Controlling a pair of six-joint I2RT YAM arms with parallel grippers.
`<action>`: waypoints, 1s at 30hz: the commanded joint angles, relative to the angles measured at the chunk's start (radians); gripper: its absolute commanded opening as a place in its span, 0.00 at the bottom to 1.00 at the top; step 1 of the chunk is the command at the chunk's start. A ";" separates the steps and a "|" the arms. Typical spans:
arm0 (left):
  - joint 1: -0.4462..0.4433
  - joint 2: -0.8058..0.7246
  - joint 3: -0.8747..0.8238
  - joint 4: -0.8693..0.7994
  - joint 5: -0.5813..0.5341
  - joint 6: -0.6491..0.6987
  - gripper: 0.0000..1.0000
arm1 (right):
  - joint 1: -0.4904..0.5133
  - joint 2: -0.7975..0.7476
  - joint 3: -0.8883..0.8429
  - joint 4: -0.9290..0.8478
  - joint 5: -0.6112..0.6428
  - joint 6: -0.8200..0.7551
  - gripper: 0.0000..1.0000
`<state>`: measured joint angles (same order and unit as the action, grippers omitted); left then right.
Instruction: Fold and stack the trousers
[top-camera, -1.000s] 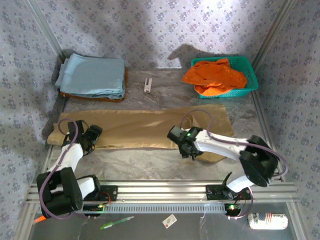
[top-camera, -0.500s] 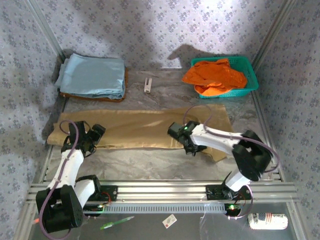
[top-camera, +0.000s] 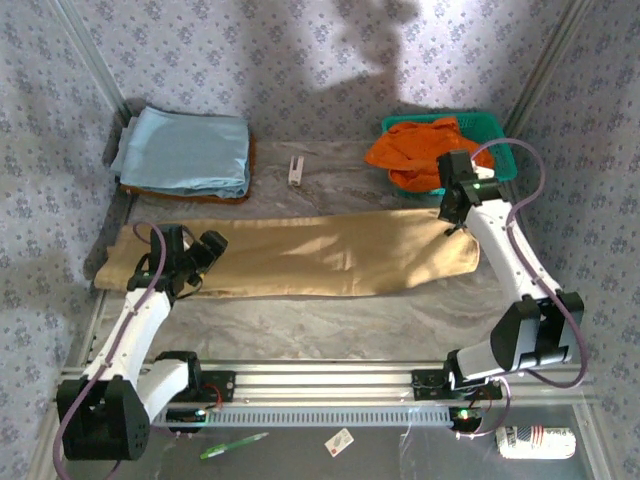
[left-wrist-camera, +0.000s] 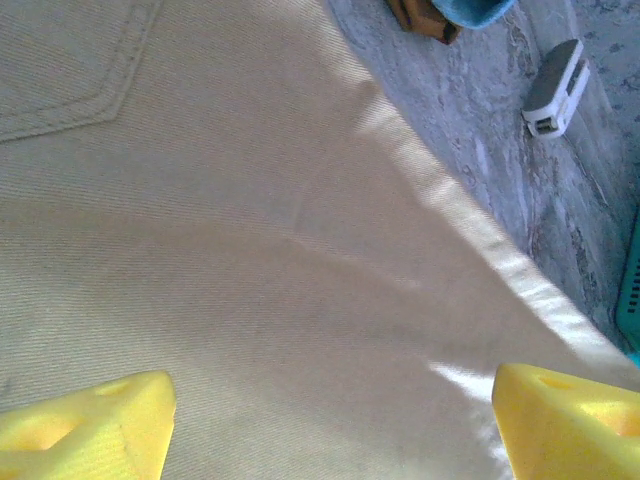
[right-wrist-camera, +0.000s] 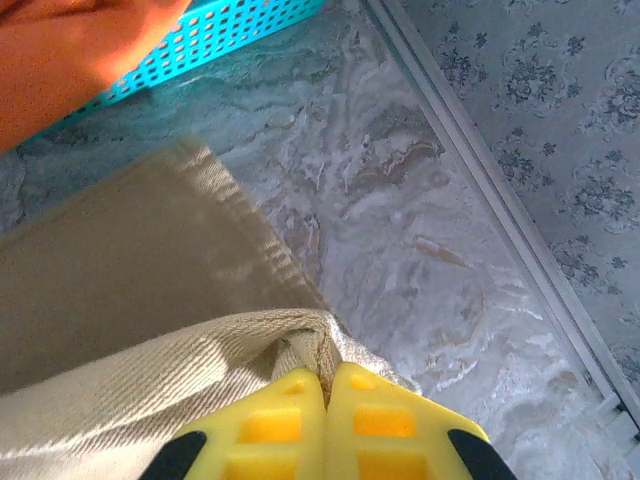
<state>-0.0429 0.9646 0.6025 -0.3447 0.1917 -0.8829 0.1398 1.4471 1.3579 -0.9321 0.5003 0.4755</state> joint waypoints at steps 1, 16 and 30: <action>-0.018 0.002 0.043 -0.036 -0.024 -0.007 0.82 | -0.037 0.061 0.065 0.069 -0.081 -0.076 0.00; -0.045 0.026 0.088 -0.053 -0.068 -0.008 0.82 | -0.137 0.327 0.221 0.083 -0.187 -0.101 0.00; -0.131 0.062 0.089 -0.028 -0.087 -0.011 0.86 | -0.137 0.176 0.107 0.055 -0.145 0.007 0.69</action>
<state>-0.1432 1.0058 0.6617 -0.3901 0.1207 -0.8833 0.0048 1.7439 1.5246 -0.8532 0.3252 0.4320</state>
